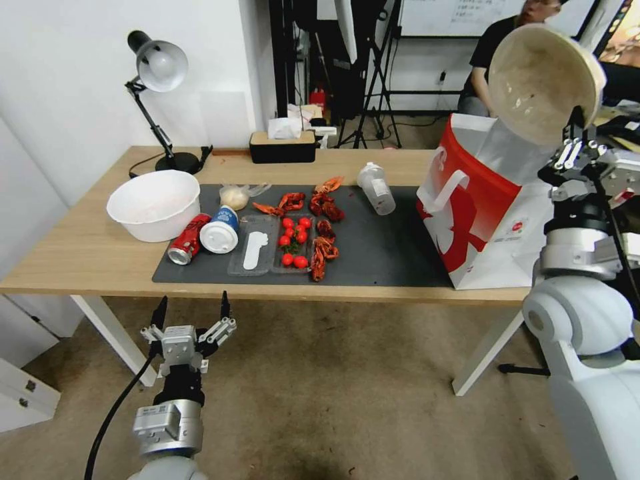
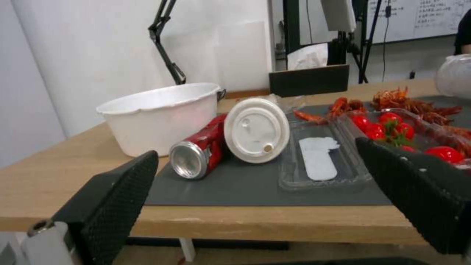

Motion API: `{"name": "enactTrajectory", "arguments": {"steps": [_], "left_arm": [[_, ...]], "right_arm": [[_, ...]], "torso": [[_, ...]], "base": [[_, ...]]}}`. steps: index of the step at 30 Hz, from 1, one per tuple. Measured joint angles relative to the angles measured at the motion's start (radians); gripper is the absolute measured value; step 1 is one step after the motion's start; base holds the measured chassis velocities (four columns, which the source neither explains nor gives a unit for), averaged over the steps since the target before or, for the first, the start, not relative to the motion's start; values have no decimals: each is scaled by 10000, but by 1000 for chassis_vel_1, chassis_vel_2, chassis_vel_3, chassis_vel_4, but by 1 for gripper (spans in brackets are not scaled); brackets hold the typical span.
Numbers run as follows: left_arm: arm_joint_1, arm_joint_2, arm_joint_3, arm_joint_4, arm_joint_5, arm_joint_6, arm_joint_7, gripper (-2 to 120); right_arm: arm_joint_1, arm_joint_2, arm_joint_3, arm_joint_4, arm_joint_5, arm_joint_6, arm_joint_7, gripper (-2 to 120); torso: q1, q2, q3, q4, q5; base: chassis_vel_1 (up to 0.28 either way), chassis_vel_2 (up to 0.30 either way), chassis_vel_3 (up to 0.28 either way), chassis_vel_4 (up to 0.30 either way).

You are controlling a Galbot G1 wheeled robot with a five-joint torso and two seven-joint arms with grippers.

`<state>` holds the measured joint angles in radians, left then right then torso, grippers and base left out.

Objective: Pick up the trash from the table and place it into the takeout bag.

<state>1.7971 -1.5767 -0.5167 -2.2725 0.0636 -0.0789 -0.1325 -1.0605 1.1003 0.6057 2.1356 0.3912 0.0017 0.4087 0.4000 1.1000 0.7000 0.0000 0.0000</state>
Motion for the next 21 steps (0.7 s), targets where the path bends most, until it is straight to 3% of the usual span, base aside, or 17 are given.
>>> {"name": "enactTrajectory", "arguments": {"steps": [5, 7, 13, 16, 21], "left_arm": [[1, -17, 0, 0, 6, -9, 12, 100], [42, -27, -16, -86, 23, -16, 27, 100], [65, -41, -50, -229, 28, 2, 37, 100], [138, -56, -58, -253, 38, 6, 38, 100], [129, -66, -70, -279, 58, 8, 38, 100]], "right_arm": [[20, 25, -49, -75, 0, -139, 41, 20], [38, 44, -88, -168, -11, -196, 65, 32], [109, 53, -170, -240, -21, -240, 66, 48], [116, 64, -273, -112, 144, -332, 22, 67], [117, 62, -357, 99, 636, -394, -19, 82]], "torso": [[0, 0, 0, -1, 0], [0, 0, 0, -1, -1], [0, 0, 0, -1, 0], [0, 0, 0, 0, -1], [0, 0, 0, -1, -1]], "base": [[0, 0, 0, 0], [0, 0, 0, 0], [0, 0, 0, 0], [0, 0, 0, 0], [0, 0, 0, 0]]}}
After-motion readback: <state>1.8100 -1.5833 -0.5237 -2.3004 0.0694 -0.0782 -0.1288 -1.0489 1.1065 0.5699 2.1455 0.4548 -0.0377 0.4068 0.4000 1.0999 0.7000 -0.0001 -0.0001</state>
